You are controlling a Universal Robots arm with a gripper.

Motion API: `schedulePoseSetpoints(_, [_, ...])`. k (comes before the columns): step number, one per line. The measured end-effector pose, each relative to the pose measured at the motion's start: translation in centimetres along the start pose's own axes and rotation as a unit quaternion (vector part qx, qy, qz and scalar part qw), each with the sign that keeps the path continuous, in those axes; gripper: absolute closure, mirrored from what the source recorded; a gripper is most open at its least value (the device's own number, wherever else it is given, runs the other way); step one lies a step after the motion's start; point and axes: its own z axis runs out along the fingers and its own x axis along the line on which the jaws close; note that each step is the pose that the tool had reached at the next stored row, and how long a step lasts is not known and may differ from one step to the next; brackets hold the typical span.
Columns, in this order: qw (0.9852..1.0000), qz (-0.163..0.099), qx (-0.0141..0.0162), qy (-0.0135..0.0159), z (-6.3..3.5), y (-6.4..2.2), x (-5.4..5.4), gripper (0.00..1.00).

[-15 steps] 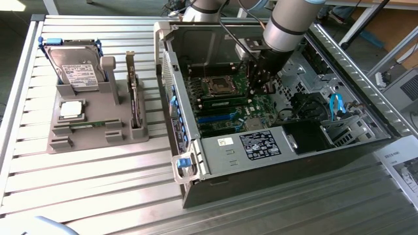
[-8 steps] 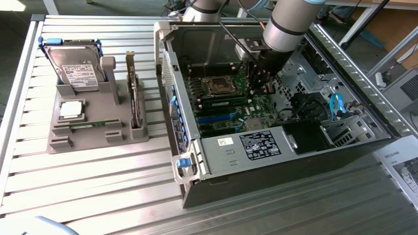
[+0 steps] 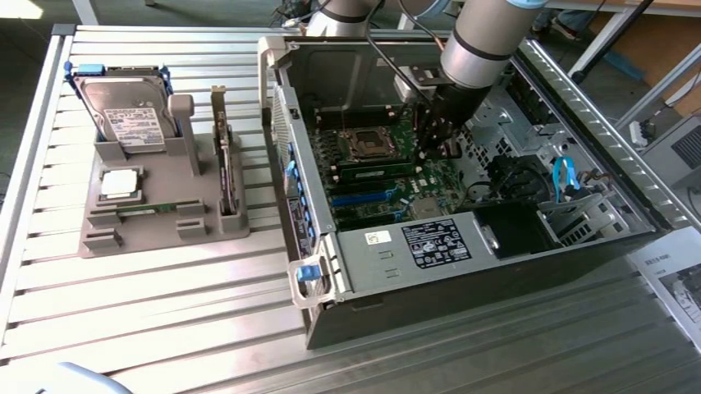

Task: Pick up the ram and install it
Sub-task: 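Press down the ram until it locks into place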

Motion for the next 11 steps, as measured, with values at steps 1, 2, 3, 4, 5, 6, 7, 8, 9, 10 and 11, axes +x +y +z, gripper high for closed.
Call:
schedulePoseSetpoints(1, [1.0, 0.0, 0.0, 0.0, 0.0, 0.0, 0.0, 0.9])
schedulePoseSetpoints(2, [1.0, 0.0, 0.0, 0.0, 0.0, 0.0, 0.0, 0.9])
schedulePoseSetpoints(3, [1.0, 0.0, 0.0, 0.0, 0.02, 0.0, 0.0, 0.9])
schedulePoseSetpoints(4, [1.0, 0.0, 0.0, 0.0, 0.03, 0.0, 0.0, 0.9])
schedulePoseSetpoints(5, [1.0, 0.0, 0.0, 0.0, 0.04, 0.0, 0.0, 0.9])
schedulePoseSetpoints(6, [1.0, 0.0, 0.0, 0.0, 0.05, 0.0, 0.0, 0.9])
schedulePoseSetpoints(7, [1.0, 0.0, 0.0, 0.0, 0.07, 0.0, 0.0, 0.9])
schedulePoseSetpoints(8, [1.0, 0.0, 0.0, 0.0, 0.08, 0.0, 0.0, 0.9])
schedulePoseSetpoints(9, [1.0, 0.0, 0.0, 0.0, 0.09, 0.0, 0.0, 0.9])
schedulePoseSetpoints(10, [1.0, 0.0, 0.0, 0.0, 0.1, 0.0, 0.0, 0.9])
schedulePoseSetpoints(11, [1.0, 0.0, 0.0, 0.0, 0.1, 0.0, 0.0, 0.9])
